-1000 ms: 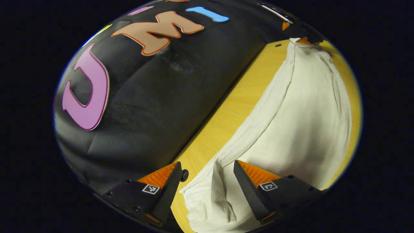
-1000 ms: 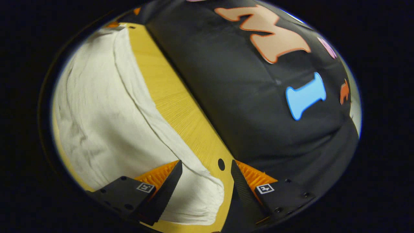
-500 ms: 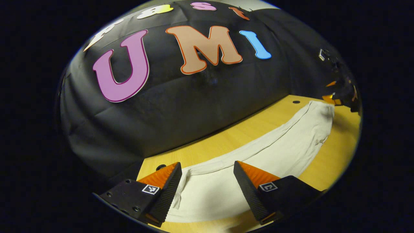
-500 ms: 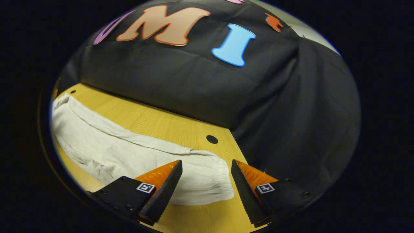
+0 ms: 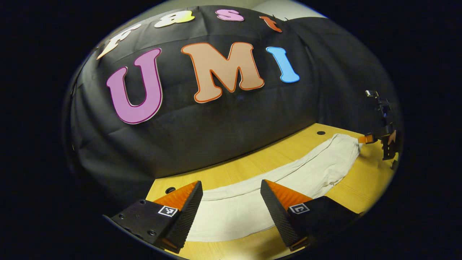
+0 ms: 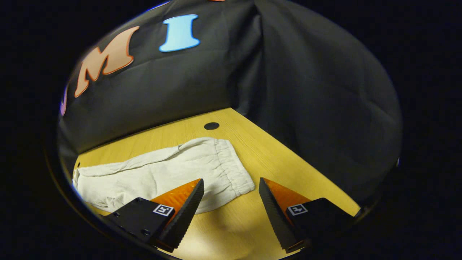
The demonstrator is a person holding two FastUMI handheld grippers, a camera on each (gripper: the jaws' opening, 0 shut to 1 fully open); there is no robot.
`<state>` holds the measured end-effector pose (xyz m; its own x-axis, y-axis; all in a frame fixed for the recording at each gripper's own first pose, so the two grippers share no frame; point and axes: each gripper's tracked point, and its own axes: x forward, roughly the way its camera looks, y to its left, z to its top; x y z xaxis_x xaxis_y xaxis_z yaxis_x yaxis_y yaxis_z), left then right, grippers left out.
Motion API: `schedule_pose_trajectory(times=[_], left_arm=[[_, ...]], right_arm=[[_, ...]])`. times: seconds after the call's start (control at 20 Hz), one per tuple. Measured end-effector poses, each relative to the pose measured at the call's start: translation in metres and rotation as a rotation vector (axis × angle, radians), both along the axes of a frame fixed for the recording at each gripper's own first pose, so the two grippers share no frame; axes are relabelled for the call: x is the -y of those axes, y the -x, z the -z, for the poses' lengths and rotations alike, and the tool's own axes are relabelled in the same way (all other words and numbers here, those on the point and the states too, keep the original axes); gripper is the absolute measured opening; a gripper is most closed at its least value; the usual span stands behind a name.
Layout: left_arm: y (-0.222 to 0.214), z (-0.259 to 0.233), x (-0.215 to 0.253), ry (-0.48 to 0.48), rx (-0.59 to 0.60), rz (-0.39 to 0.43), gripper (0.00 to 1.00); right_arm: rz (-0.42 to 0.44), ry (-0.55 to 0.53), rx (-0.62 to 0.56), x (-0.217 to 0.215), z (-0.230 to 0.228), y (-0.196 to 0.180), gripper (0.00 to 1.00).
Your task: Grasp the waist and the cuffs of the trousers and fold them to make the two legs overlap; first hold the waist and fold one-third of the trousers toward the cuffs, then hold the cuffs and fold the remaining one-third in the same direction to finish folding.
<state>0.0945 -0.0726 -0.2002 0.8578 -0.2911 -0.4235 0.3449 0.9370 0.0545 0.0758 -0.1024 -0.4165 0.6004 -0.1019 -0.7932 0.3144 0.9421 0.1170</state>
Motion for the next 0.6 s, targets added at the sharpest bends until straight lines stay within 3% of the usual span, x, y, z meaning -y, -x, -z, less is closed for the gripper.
schedule_pose_trajectory(times=[0.05,0.2,0.35,0.45,0.55,0.6], left_arm=[[0.002,-0.002,0.003,-0.003,-0.001,0.002,0.91],[0.007,-0.007,0.008,-0.016,-0.001,-0.002,0.96],[0.012,-0.01,0.009,-0.031,-0.004,-0.018,0.95],[0.016,-0.013,0.007,-0.038,-0.001,-0.035,0.96],[0.02,-0.016,0.004,-0.045,0.0,-0.055,0.91],[0.023,-0.017,0.003,-0.049,-0.003,-0.066,0.95]], right_arm=[[0.037,-0.034,-0.006,0.002,0.004,0.001,0.99],[0.178,-0.189,-0.051,0.001,0.016,0.004,0.92],[0.257,-0.278,-0.083,-0.006,0.033,0.0,0.88],[0.305,-0.302,-0.068,-0.003,0.032,-0.007,0.93],[0.364,-0.307,-0.084,0.005,0.036,-0.007,0.87],[0.382,-0.307,-0.098,0.008,0.04,-0.005,0.67]])
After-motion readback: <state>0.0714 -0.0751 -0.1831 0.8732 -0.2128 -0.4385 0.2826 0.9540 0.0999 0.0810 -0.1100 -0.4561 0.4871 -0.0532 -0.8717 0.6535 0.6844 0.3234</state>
